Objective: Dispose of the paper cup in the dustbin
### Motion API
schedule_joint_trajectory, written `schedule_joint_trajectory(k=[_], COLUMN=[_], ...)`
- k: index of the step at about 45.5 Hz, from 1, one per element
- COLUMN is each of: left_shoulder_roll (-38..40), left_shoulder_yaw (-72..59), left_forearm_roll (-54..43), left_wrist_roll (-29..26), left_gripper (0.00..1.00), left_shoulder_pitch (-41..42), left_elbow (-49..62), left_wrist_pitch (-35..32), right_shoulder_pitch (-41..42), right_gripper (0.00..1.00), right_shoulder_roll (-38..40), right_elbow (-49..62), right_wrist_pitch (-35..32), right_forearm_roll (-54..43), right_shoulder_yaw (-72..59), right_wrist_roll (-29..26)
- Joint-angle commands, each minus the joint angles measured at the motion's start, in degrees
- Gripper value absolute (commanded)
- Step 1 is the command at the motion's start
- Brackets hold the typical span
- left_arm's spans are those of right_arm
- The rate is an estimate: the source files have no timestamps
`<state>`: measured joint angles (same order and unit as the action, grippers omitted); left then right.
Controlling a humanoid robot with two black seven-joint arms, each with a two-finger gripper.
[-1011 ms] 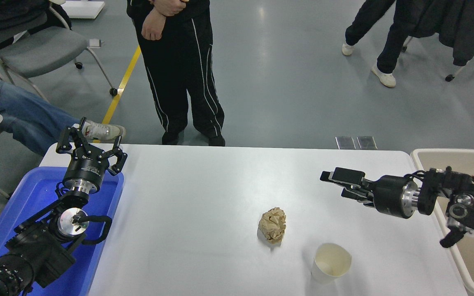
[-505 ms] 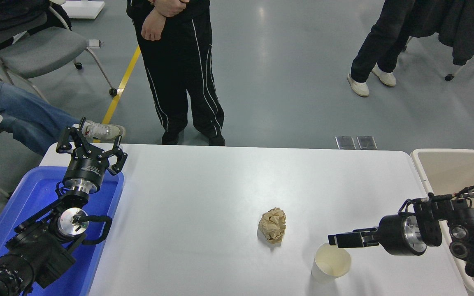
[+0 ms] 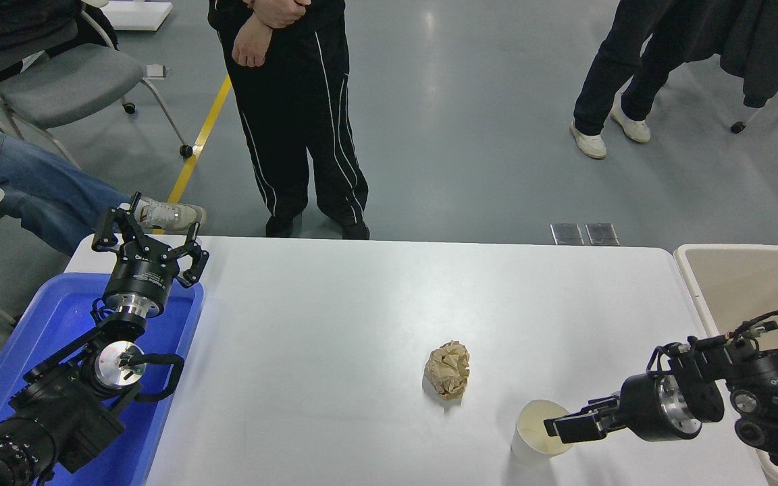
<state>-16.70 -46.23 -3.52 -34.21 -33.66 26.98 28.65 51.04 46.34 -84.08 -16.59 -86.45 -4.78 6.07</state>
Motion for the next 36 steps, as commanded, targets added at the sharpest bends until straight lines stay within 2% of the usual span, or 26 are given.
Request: schedule_joint_trajectory(k=[1,2,5,11,19,36], left_shoulder_roll=[0.0,0.0,0.0,0.0,0.0,0.0], left_shoulder_yaw=[0.0,0.0,0.0,0.0,0.0,0.0], left_forearm_roll=[0.0,0.0,0.0,0.0,0.0,0.0], left_wrist_roll=[-0.1,0.0,0.0,0.0,-0.1,0.0], left_gripper=[1.0,1.0,1.0,1.0,1.0,1.0], left_shoulder_pitch=[0.0,0.0,0.0,0.0,0.0,0.0], left_elbow=[0.0,0.0,0.0,0.0,0.0,0.0], left_wrist_pitch=[0.0,0.0,0.0,0.0,0.0,0.0], right_shoulder_pitch=[-0.2,0.0,0.3,0.5,1.3,4.0], right_gripper=[0.52,0.41,0.27,0.08,0.0,0.0], right_shoulder_roll=[-1.2,-1.2,-1.2,-1.2,-1.0,-0.9], right_elbow=[1.2,1.3,1.3,1.3,1.2,1.0], right_wrist_pitch=[0.4,0.4,0.4,0.5,0.5,0.4], right_forearm_roll=[-2.8,-3.0,-2.9,-2.9,-2.8,0.0], right_shoulder_yaw=[-0.8,-0.8,-0.8,-0.8,-0.9,-3.0], right_wrist_roll=[0.3,0.3,0.3,0.3,0.4,0.4])
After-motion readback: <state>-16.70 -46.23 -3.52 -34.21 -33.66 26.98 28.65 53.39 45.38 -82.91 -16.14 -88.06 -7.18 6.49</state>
